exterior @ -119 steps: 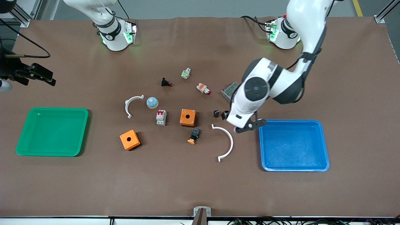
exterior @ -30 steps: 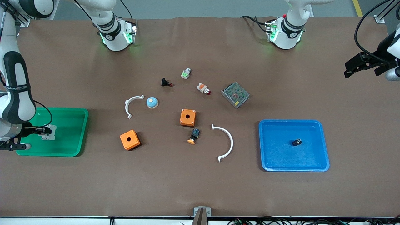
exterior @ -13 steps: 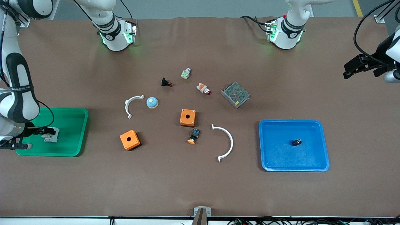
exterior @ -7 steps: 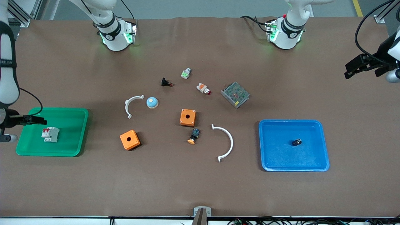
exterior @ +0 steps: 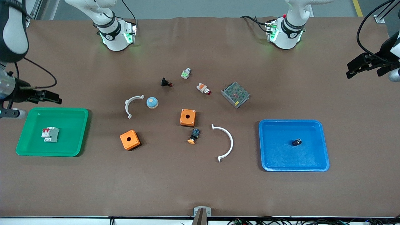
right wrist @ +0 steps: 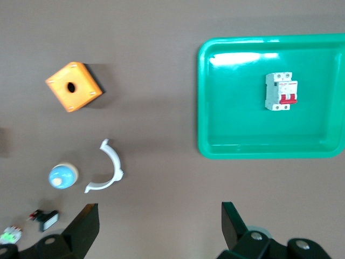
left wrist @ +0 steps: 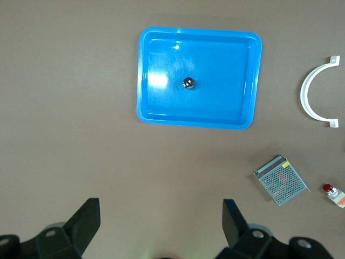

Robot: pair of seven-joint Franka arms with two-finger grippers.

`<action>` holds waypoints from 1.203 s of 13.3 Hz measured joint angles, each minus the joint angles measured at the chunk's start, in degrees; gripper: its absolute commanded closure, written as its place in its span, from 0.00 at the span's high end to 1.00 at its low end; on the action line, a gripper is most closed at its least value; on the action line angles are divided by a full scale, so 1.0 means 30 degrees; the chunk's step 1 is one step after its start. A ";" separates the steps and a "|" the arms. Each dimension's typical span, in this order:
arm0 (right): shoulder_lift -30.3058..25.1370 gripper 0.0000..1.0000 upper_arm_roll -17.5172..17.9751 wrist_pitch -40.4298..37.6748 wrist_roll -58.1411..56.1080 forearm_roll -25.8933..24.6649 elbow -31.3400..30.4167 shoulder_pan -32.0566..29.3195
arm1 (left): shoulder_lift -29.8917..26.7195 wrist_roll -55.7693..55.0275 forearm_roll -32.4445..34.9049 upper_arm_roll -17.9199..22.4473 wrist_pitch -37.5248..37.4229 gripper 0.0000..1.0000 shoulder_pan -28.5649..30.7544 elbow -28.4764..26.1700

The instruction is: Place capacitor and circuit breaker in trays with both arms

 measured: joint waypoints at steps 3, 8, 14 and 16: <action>-0.1079 1.00 0.0005 -0.0567 0.1007 0.0082 -0.0072 0.0692 | -0.0005 0.0000 0.0000 -0.0003 0.0000 1.00 -0.0011 0.0029; -0.1467 1.00 -0.0061 -0.0919 0.1327 0.0082 0.1231 0.1035 | -0.0005 0.0000 0.0000 -0.0013 0.0032 1.00 -0.0054 0.0146; -0.1468 1.00 -0.0220 -0.1111 0.1326 0.0082 0.2072 0.1027 | 0.0173 0.0000 0.0000 -0.0060 0.0032 1.00 -0.0169 0.0246; -0.1468 1.00 -0.0254 -0.1102 0.1326 0.0081 0.2186 0.1024 | 0.0188 0.0000 0.0000 -0.0046 0.0036 1.00 -0.0125 0.0289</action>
